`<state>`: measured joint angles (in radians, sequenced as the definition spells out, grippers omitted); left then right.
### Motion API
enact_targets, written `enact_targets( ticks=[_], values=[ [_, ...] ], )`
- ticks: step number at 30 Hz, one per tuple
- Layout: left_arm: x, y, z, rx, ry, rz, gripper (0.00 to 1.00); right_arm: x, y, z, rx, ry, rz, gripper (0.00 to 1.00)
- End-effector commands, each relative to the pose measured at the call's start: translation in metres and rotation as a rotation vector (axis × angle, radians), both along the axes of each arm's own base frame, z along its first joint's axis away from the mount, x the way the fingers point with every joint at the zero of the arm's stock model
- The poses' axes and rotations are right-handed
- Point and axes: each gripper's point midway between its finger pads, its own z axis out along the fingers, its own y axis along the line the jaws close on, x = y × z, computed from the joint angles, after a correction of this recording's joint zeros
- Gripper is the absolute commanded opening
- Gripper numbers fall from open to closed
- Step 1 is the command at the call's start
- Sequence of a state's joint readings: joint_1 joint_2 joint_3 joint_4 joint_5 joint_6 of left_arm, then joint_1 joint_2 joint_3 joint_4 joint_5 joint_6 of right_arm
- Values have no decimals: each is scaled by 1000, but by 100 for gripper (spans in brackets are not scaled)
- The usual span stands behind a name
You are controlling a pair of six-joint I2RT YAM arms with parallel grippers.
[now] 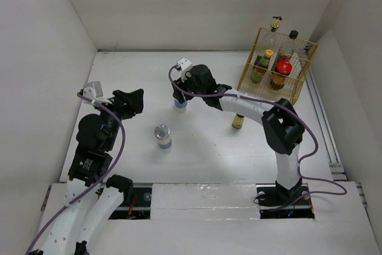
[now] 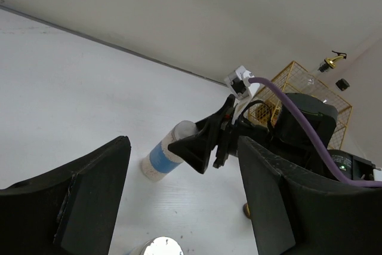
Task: Organize the condiment bottles
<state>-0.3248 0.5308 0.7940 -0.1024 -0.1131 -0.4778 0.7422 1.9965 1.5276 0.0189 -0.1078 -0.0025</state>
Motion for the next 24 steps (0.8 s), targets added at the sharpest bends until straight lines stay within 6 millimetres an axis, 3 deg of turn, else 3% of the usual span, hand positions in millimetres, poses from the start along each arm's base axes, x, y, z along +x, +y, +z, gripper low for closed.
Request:
enact_targets(
  ticks=[1,2,4,5,7,9,10,11,12,14,16,21,24],
  values=[
    [1,-1,7,-10,-28,-3,68,3,-7,99,166,-174,-42,36],
    [1,-1,7,-10,-28,-3,68,5,-17,118,188,-207,-70,36],
    [1,-1,7,-10,-28,-3,68,14,-57,141,198,-258,-182,36],
    [1,-1,7,-10,-28,-3,68,9,-82,182,251,-324,-224,36],
    [1,-1,7,-10,-28,-3,68,20,-135,207,268,-378,-334,36],
    [1,-1,7,-10,-28,-3,68,14,-180,227,285,-425,-412,36],
    [1,-1,7,-10,-28,-3,68,22,-214,230,274,-442,-489,36],
    [1,-1,7,-10,-28,-3,68,22,-231,220,264,-429,-524,36],
    [1,-1,7,-10,-28,-3,68,19,-247,227,277,-441,-543,36],
    [1,-1,7,-10,-28,-3,68,24,-279,221,271,-436,-603,36],
    [2,1,7,-10,-28,6,68,23,-294,211,278,-413,-633,36],
    [4,-2,4,-6,-16,-5,68,23,-332,215,270,-435,-700,36],
    [3,-1,9,-9,-25,-5,68,24,-339,215,279,-430,-697,36]
  ],
)
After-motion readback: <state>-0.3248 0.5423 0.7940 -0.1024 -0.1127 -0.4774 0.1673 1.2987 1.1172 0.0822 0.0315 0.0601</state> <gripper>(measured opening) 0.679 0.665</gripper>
